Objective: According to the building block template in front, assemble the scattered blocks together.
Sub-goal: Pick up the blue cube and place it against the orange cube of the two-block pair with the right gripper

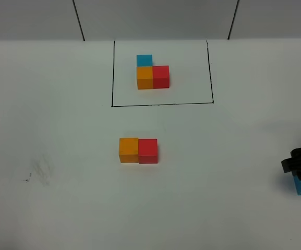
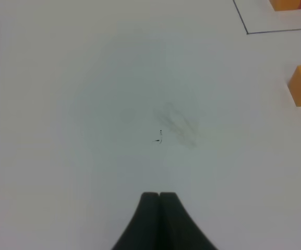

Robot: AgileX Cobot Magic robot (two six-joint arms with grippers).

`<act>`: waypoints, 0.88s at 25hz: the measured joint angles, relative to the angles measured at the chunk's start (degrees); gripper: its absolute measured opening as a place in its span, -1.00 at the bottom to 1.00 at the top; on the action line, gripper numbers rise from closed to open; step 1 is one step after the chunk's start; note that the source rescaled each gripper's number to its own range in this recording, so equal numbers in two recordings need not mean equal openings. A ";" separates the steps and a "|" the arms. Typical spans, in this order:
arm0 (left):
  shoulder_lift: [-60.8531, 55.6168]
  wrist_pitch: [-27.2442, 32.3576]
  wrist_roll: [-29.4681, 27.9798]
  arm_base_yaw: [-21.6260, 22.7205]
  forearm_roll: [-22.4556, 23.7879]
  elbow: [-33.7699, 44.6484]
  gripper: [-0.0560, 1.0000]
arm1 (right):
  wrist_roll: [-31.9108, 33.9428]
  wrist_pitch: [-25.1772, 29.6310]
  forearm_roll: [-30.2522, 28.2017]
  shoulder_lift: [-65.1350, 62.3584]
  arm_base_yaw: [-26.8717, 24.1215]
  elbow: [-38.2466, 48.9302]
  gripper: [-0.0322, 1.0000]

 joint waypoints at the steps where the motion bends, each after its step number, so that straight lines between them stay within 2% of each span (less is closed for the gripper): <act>1: 0.00 0.00 0.00 0.00 0.00 0.00 -0.89 | 0.05 -0.68 -0.06 0.00 -0.29 0.46 0.36; 7: 0.00 0.00 0.05 0.00 0.00 0.00 -0.89 | 0.20 -4.86 -0.17 0.88 -1.13 3.49 0.36; 18: 0.00 0.00 0.05 0.00 0.00 0.00 -0.89 | 0.20 -10.78 -0.17 11.55 -1.13 3.56 0.36; 22: 0.00 0.00 0.05 0.00 0.00 0.00 -0.89 | 0.20 -13.99 0.06 13.42 -1.13 3.56 0.28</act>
